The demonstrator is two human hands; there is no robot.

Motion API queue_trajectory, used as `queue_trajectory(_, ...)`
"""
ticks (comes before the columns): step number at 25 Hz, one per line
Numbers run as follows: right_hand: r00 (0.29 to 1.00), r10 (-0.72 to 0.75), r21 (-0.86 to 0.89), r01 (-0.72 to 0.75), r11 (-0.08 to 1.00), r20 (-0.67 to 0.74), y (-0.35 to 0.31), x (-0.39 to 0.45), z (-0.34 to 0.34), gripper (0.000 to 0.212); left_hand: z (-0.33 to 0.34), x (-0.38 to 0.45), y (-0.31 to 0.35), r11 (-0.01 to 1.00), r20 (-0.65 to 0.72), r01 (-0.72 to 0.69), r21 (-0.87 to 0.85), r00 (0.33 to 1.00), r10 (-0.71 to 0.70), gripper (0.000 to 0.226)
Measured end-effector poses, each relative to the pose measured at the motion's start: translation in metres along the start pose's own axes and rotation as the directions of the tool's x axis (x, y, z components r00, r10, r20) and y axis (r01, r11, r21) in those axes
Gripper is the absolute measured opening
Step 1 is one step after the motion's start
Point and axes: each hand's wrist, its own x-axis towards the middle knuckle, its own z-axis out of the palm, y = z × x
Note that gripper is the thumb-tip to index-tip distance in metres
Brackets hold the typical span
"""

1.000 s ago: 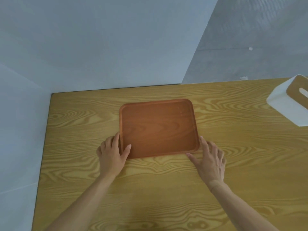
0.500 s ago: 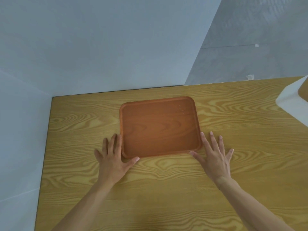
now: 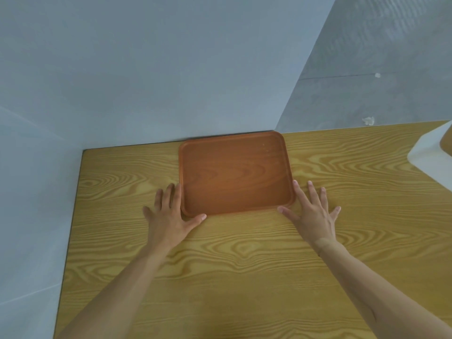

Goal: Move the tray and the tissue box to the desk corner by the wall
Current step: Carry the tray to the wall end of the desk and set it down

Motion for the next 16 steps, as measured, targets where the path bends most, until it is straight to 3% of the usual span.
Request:
queue_trajectory(10, 1.000, 0.031, -0.014, -0.031, 0.999, -0.001, -0.008, 0.005, -0.003, 0.087, -0.007, 0.010, -0.003, 1.000, 0.031, -0.001, -0.015, 1.000, 0.002, 0.117)
queue_trajectory(16, 0.998, 0.041, -0.040, -0.039, 0.998, 0.051, -0.017, 0.007, -0.012, 0.086, -0.022, 0.016, -0.001, 1.000, 0.136, 0.008, -0.018, 0.991, -0.006, 0.114)
